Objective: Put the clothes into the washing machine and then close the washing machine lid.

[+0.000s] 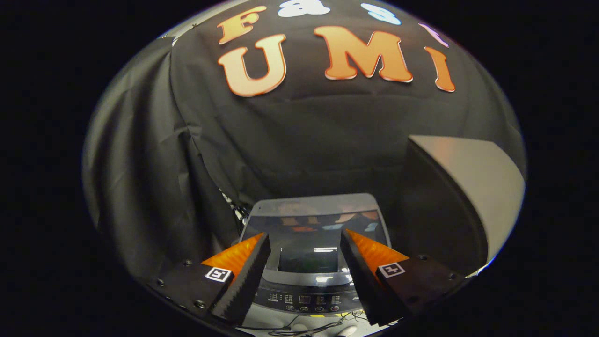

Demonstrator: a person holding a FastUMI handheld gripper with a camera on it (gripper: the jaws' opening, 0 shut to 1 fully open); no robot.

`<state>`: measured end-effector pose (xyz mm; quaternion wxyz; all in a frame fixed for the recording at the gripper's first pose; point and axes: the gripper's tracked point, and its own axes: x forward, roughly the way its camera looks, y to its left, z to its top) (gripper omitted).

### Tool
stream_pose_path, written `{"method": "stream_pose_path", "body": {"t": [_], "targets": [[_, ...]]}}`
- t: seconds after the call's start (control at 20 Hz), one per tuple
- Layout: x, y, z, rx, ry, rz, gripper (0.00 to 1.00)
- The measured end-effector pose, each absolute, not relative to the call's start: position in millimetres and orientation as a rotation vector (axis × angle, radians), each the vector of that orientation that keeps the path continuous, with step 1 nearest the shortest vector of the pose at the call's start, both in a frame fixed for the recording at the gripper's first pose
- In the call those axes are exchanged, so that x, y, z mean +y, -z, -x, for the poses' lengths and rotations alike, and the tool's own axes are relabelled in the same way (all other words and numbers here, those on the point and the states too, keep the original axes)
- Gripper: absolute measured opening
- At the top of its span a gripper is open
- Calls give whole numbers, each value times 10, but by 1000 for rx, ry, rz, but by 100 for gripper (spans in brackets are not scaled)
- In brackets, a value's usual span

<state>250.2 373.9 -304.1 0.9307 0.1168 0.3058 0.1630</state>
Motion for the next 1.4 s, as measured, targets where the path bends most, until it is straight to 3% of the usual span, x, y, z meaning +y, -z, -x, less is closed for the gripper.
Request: {"method": "stream_pose_path", "body": {"t": [0.55, 0.8, 1.4], "targets": [[1577, 1347, -1903, 299, -224, -241, 98], [538, 772, -1305, 184, -167, -178, 98], [-584, 369, -686, 84, -95, -166, 97]]}}
